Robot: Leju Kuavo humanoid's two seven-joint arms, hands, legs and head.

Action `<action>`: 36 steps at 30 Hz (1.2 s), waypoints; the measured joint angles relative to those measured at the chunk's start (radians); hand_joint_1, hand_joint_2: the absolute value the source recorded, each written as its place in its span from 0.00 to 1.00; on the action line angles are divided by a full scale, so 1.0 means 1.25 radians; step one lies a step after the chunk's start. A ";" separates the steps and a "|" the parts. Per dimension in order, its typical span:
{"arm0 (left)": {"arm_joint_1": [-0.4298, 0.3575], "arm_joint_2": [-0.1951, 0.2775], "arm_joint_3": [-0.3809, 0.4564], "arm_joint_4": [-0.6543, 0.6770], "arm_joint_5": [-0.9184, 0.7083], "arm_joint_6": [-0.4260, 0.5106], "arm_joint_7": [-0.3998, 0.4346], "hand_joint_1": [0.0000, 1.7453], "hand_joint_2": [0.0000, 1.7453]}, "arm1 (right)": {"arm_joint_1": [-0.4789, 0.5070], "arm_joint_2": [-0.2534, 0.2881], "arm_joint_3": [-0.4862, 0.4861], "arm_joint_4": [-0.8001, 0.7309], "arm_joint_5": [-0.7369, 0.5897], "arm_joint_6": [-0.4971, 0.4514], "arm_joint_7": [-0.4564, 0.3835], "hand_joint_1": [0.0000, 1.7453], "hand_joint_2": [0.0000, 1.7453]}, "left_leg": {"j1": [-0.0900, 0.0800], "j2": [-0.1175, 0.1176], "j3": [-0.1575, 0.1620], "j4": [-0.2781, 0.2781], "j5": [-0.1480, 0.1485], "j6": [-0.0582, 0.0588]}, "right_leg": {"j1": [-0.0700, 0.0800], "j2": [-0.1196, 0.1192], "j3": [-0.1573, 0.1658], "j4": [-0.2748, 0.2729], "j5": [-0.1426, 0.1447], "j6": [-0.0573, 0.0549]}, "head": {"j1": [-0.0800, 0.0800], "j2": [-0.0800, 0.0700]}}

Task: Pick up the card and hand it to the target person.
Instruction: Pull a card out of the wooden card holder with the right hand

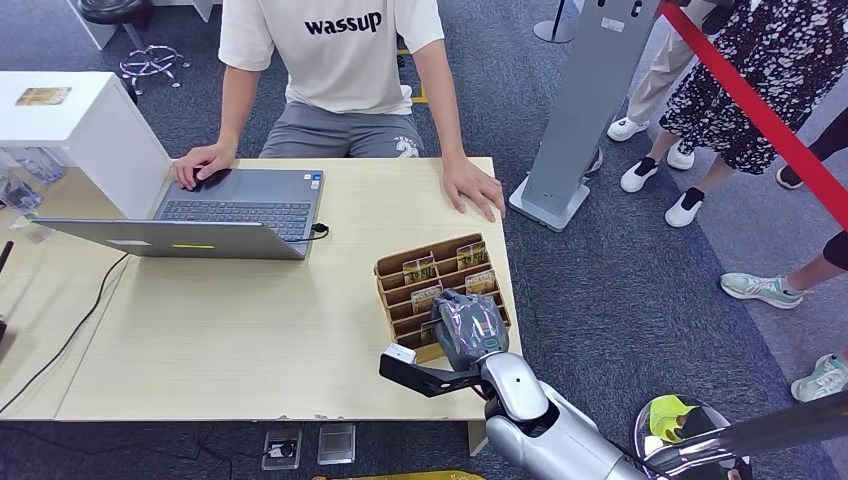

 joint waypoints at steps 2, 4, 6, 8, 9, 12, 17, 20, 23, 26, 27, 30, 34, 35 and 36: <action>0.000 0.000 -0.001 0.000 0.002 0.000 0.000 0.00 0.00 | 0.000 0.000 0.000 0.000 0.000 -0.002 0.000 0.83 1.00 | 0.000 0.000 0.000 0.000 0.000 0.000 | 0.000 0.000 0.000 0.000 0.000 0.000 | 0.000 0.000; 0.000 0.000 -0.003 0.000 0.003 0.000 0.000 0.00 0.00 | 0.000 0.000 0.000 0.000 0.000 -0.004 0.000 0.85 1.00 | 0.000 0.000 0.000 0.000 0.000 0.000 | 0.000 0.000 0.000 0.000 0.000 0.000 | 0.000 0.000; 0.000 0.001 -0.006 0.000 0.006 0.001 0.000 0.00 0.00 | 0.000 0.000 0.000 0.000 0.000 -0.004 0.000 0.86 1.00 | 0.000 0.000 0.000 0.000 0.000 0.000 | 0.000 0.000 0.000 0.000 0.000 0.000 | 0.000 0.000; 0.000 0.001 -0.010 0.000 0.008 0.002 0.000 0.00 0.00 | 0.000 0.000 0.000 0.000 0.000 -0.006 0.000 0.87 1.00 | 0.000 0.000 0.000 0.000 0.000 0.000 | 0.000 0.000 0.000 0.000 0.000 0.000 | 0.000 0.000; 0.000 0.001 -0.012 0.000 0.009 0.003 -0.001 0.00 0.00 | 0.000 0.000 0.000 0.000 0.000 -0.006 0.000 0.86 1.00 | 0.000 0.000 0.000 0.000 0.000 0.000 | 0.000 0.000 0.000 0.000 0.000 0.000 | 0.000 0.000; 0.000 0.002 -0.018 0.000 0.007 0.014 -0.004 0.00 0.00 | 0.000 0.000 0.000 0.000 0.000 -0.007 0.000 0.85 1.00 | 0.000 0.000 0.000 0.000 0.000 0.000 | 0.000 0.000 0.000 0.000 0.000 0.000 | 0.000 0.000; -0.001 0.006 -0.031 0.000 -0.005 0.025 0.001 0.00 0.00 | 0.003 0.000 0.001 0.000 0.000 -0.009 0.000 0.85 1.00 | 0.000 0.000 0.000 0.000 0.000 0.000 | 0.000 0.000 0.000 0.000 0.000 0.000 | 0.000 0.000; -0.001 0.008 -0.037 0.000 -0.001 0.027 -0.001 0.00 0.00 | 0.003 0.000 0.001 -0.001 0.000 -0.009 0.000 0.85 1.00 | 0.000 0.000 0.000 0.000 0.000 0.000 | 0.000 0.000 0.000 0.000 0.000 0.000 | 0.000 0.000; -0.001 0.009 -0.038 0.000 0.008 0.029 -0.001 0.00 0.00 | 0.003 0.000 0.001 -0.004 0.000 -0.011 0.002 0.85 1.00 | 0.000 0.000 0.000 0.000 0.000 0.000 | 0.000 0.000 0.000 0.000 0.000 0.000 | 0.000 0.000; -0.001 0.009 -0.038 0.000 0.015 0.033 0.000 0.00 0.00 | 0.003 0.000 0.001 -0.013 0.002 -0.012 0.005 0.85 1.00 | 0.000 0.000 0.000 0.000 0.000 0.000 | 0.000 0.000 0.000 0.000 0.000 -0.001 | 0.000 0.000; -0.001 0.009 -0.039 0.000 0.017 0.034 0.001 0.00 0.00 | 0.003 0.000 0.000 -0.017 0.003 -0.013 0.007 0.85 1.00 | 0.000 0.000 0.000 0.000 0.000 0.000 | 0.000 0.000 0.000 0.000 0.000 -0.001 | 0.000 0.000; -0.001 0.010 -0.039 0.000 0.022 0.034 0.002 0.00 0.00 | 0.003 -0.001 0.000 -0.031 0.005 -0.013 0.012 0.85 1.00 | 0.000 0.000 0.000 0.000 0.000 0.000 | 0.000 0.000 0.000 0.000 0.000 -0.001 | 0.000 0.000; -0.001 0.011 -0.040 0.000 0.027 0.035 0.002 0.00 0.00 | 0.003 -0.004 -0.004 -0.056 0.010 -0.017 0.018 0.85 1.00 | 0.000 0.000 0.000 0.000 0.000 0.000 | 0.000 0.000 0.000 0.000 0.000 -0.001 | 0.000 0.000; -0.001 0.011 -0.041 0.000 0.028 0.034 0.001 0.00 0.00 | 0.002 -0.006 -0.005 -0.064 0.013 -0.019 0.019 0.85 1.00 | 0.000 0.000 0.000 0.000 0.000 0.000 | 0.000 0.000 0.000 0.000 0.000 -0.001 | 0.000 0.000; -0.001 0.011 -0.042 0.000 0.028 0.034 0.001 0.00 0.00 | 0.002 -0.008 -0.005 -0.073 0.015 -0.020 0.021 0.85 1.00 | 0.000 0.000 0.000 0.000 0.000 0.000 | 0.000 0.000 0.000 0.000 0.000 -0.001 | 0.000 0.000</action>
